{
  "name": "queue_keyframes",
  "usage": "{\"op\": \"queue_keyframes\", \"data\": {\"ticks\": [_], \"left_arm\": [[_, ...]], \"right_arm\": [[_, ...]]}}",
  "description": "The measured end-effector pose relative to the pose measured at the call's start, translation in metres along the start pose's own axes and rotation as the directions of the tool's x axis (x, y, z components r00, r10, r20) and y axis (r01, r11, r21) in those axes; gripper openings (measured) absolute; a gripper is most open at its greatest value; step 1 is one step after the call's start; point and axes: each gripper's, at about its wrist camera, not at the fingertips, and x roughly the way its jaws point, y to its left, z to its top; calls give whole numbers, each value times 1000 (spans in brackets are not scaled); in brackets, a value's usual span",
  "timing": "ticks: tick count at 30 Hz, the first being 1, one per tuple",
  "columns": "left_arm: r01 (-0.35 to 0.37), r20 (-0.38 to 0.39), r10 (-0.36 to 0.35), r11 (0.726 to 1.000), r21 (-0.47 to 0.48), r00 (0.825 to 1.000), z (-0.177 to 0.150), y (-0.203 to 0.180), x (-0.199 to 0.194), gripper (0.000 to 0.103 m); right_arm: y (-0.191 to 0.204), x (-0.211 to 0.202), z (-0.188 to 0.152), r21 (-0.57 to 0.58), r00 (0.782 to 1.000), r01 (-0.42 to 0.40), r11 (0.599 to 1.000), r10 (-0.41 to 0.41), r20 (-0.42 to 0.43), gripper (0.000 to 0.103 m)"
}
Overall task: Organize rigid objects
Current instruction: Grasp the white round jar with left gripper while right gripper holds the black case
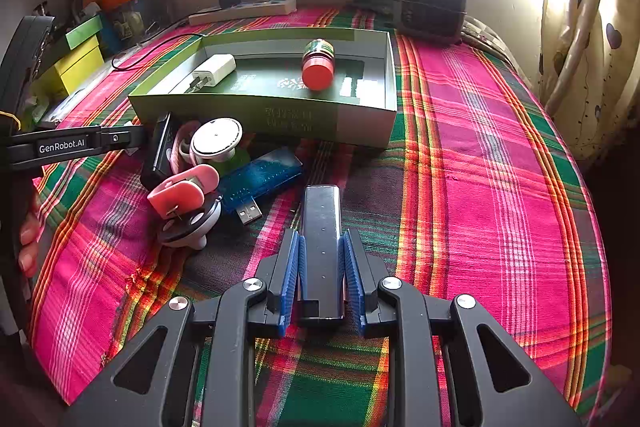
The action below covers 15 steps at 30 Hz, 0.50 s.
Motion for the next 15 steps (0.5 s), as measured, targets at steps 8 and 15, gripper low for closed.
{"op": "queue_keyframes", "data": {"ticks": [8,15], "left_arm": [[-6,2,6,1000,-3,1000,0,3,-2,30],[-7,20,7,1000,-2,1000,1,2,-14,30]], "right_arm": [[1,-2,0,-1,1000,-4,1000,4,12,24],[-1,-8,2,2,1000,-1,1000,1,26,24]]}}
